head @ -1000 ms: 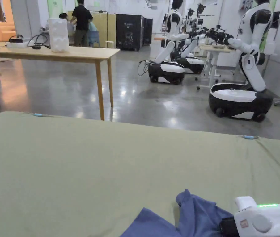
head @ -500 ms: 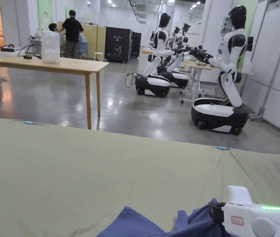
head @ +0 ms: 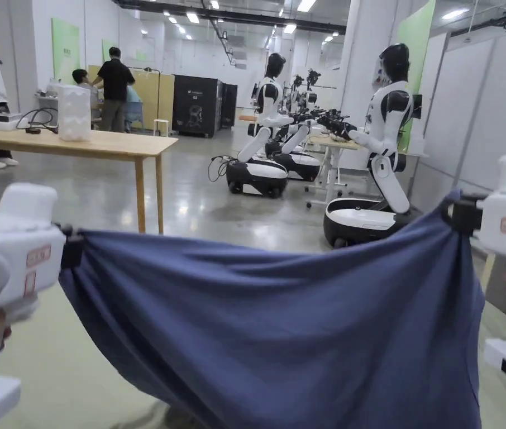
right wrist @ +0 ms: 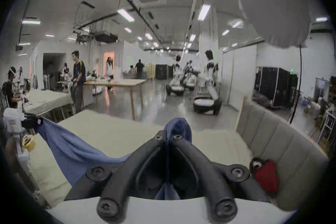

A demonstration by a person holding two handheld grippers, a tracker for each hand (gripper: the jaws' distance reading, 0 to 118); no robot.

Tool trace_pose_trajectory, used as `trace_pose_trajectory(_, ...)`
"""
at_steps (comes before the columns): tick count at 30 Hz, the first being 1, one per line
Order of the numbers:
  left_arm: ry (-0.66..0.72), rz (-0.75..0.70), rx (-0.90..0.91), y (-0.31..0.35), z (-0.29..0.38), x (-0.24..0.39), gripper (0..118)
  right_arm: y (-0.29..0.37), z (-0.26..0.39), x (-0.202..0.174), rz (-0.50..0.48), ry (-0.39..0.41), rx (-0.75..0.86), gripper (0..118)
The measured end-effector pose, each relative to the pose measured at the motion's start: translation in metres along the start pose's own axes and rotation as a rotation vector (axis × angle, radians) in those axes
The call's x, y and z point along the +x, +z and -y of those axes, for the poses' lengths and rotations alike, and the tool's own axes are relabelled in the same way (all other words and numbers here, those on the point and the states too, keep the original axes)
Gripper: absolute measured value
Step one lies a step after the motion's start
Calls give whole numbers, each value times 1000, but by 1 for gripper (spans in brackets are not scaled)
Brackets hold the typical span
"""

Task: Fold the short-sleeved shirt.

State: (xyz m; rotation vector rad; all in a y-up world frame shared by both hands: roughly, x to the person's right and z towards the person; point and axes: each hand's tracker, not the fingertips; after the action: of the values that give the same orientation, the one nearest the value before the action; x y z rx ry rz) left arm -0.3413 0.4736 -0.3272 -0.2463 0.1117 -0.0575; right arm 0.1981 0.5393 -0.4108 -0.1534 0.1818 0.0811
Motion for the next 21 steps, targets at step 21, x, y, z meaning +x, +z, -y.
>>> trace_pose_trajectory(21, -106, -125, 123, -68, -123, -9, 1, -70, -71, 7, 78, -51, 108, 3)
